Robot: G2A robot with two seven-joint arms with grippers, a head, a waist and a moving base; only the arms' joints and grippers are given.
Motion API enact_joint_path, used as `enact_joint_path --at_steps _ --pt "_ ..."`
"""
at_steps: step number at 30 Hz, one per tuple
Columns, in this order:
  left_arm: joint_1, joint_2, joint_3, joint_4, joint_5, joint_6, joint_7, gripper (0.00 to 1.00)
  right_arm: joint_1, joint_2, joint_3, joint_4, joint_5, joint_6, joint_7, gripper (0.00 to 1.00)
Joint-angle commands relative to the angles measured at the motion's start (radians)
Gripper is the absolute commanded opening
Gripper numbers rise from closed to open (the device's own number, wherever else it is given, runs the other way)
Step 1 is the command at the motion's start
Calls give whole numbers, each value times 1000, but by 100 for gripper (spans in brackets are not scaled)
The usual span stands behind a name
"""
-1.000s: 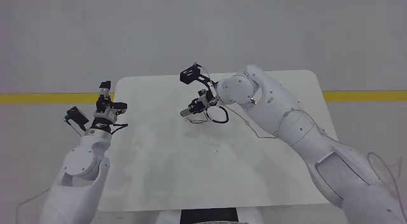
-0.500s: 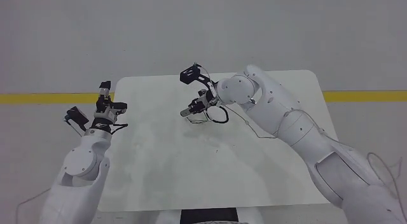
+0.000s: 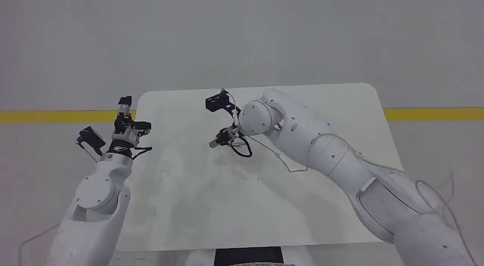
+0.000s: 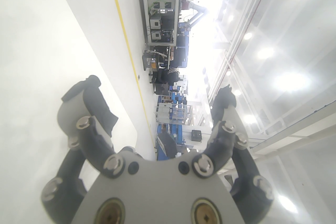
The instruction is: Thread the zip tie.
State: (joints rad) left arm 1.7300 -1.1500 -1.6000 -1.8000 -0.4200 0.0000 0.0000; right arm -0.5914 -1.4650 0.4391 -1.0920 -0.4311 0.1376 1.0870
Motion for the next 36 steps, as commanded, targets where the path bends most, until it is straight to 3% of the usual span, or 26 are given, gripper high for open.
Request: enact_joint_path --at_steps 1,5,21,25,29,30,36 --pt "0 0 0 0 0 0 0 100 7 -20 -13 33 7 26 -13 100" --pt "0 0 0 0 0 0 0 100 27 -48 -16 82 4 81 -58 100" --pt "0 0 0 0 0 0 0 100 5 -62 -34 93 -55 66 -80 100" --pt "0 0 0 0 0 0 0 100 5 -79 -55 117 -112 101 -93 100" --pt "0 0 0 0 0 0 0 100 3 -94 -57 149 -128 114 -105 62" --pt "0 0 0 0 0 0 0 100 3 -98 -58 156 -135 117 -103 48" --pt "0 0 0 0 0 0 0 100 7 -113 -51 190 -160 121 -106 41"
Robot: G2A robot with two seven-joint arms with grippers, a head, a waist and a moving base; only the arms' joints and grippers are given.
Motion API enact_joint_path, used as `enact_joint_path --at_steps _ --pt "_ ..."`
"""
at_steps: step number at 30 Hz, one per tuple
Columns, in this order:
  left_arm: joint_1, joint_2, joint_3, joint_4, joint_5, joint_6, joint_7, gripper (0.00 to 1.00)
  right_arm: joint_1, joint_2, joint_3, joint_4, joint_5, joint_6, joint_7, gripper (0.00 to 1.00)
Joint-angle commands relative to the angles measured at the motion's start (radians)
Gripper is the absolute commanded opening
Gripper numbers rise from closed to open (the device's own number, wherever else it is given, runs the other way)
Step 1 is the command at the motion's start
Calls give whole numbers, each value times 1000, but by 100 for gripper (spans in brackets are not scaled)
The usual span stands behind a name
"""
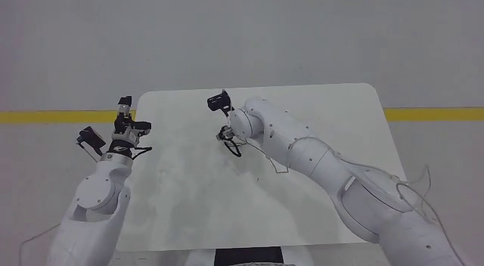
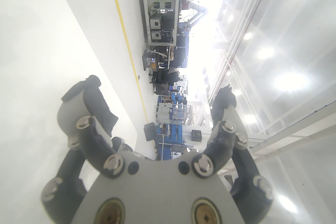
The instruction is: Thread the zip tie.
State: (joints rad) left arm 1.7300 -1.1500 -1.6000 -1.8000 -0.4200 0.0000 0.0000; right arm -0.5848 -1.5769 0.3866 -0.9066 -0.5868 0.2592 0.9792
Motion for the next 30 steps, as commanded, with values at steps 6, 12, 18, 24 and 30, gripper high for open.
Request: enact_joint_path --at_steps 6,12,18,24,30 --pt "0 0 0 0 0 0 0 100 1 -9 10 25 -29 -28 25 35" --pt "0 0 0 0 0 0 0 100 0 -16 -1 47 -71 -115 51 31" --pt "0 0 0 0 0 0 0 100 -5 -31 -7 77 -94 -190 37 31" --pt "0 0 0 0 0 0 0 100 -6 -57 -16 132 -111 -221 27 24" --pt "0 0 0 0 0 0 0 100 3 -84 -22 190 -131 -239 15 18"
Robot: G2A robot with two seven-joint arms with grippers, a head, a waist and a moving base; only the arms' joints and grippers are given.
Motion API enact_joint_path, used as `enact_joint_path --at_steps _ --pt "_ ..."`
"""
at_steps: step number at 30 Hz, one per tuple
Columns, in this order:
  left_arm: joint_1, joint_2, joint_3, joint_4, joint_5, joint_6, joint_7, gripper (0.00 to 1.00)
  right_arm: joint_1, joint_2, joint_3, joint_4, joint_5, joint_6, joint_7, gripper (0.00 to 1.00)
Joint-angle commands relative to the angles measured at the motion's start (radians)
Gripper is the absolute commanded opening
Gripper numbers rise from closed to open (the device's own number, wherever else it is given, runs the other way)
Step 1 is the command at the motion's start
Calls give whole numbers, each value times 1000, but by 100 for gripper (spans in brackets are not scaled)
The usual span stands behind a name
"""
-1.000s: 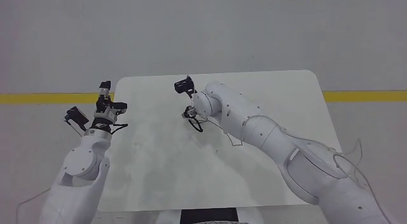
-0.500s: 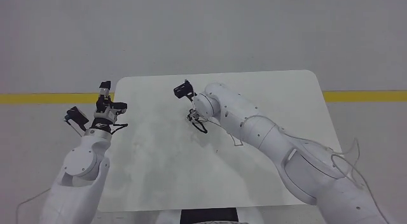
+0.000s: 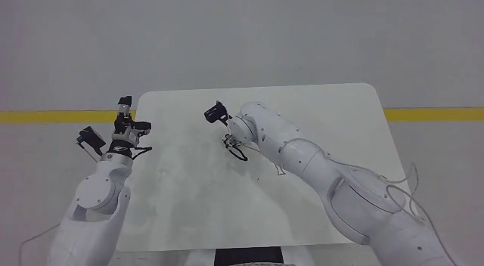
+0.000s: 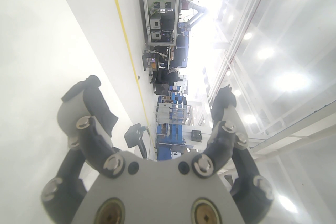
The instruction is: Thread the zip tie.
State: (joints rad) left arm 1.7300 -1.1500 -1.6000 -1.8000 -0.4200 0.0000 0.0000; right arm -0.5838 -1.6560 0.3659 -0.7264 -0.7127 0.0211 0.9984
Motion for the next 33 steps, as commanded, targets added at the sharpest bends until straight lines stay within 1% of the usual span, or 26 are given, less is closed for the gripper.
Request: enact_joint_path --at_steps 1,5,11,13,18,20,24,28,30,33 --pt "0 0 0 0 0 0 0 100 4 -9 -1 19 -8 -2 -9 17" --pt "0 0 0 0 0 0 0 100 9 -27 -7 52 -26 -10 -18 17" --pt "0 0 0 0 0 0 0 100 10 -55 -15 104 -42 -42 -17 18" --pt "0 0 0 0 0 0 0 100 12 -63 -15 118 -44 -48 -21 16" --pt "0 0 0 0 0 0 0 100 14 -83 -12 154 -46 -70 -26 16" --pt "0 0 0 0 0 0 0 100 15 -90 -11 169 -46 -79 -24 18" --pt "0 0 0 0 0 0 0 100 16 -105 -9 199 -50 -86 -28 13" --pt "0 0 0 0 0 0 0 100 17 -119 -3 222 -51 -81 -42 10" --pt "0 0 0 0 0 0 0 100 19 -124 -1 233 -54 -81 -43 6" --pt "0 0 0 0 0 0 0 100 21 -133 2 249 -58 -78 -46 5"
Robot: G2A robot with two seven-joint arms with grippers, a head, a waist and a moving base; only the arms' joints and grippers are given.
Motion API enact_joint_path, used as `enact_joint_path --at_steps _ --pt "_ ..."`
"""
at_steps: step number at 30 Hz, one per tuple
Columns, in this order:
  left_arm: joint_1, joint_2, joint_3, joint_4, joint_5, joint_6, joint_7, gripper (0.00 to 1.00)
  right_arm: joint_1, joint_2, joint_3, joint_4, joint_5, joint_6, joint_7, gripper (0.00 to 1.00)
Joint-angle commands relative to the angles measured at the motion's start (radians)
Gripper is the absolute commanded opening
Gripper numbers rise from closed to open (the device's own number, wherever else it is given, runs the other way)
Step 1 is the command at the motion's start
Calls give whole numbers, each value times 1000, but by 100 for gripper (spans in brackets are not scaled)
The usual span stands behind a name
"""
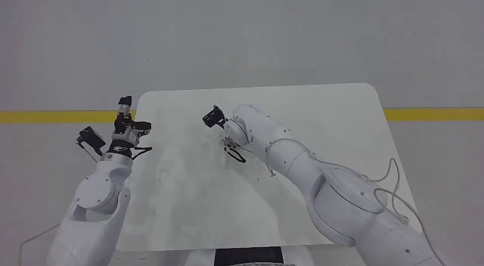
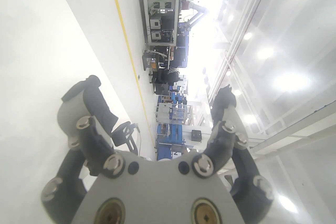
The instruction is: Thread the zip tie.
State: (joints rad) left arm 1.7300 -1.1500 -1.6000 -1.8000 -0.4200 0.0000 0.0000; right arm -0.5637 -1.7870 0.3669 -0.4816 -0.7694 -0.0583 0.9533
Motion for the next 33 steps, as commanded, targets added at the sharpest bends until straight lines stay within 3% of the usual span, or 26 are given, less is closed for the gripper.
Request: enact_joint_path --at_steps 1,12,22,28,33 --pt "0 0 0 0 0 0 0 100 1 -5 2 9 -2 4 -3 6" --pt "0 0 0 0 0 0 0 100 7 -29 17 61 -17 -7 -28 20" --pt "0 0 0 0 0 0 0 100 5 -45 25 92 -35 -22 -27 18" --pt "0 0 0 0 0 0 0 100 6 -55 30 110 -46 -21 -27 0" --pt "0 0 0 0 0 0 0 100 13 -62 36 125 -56 -20 -28 0"
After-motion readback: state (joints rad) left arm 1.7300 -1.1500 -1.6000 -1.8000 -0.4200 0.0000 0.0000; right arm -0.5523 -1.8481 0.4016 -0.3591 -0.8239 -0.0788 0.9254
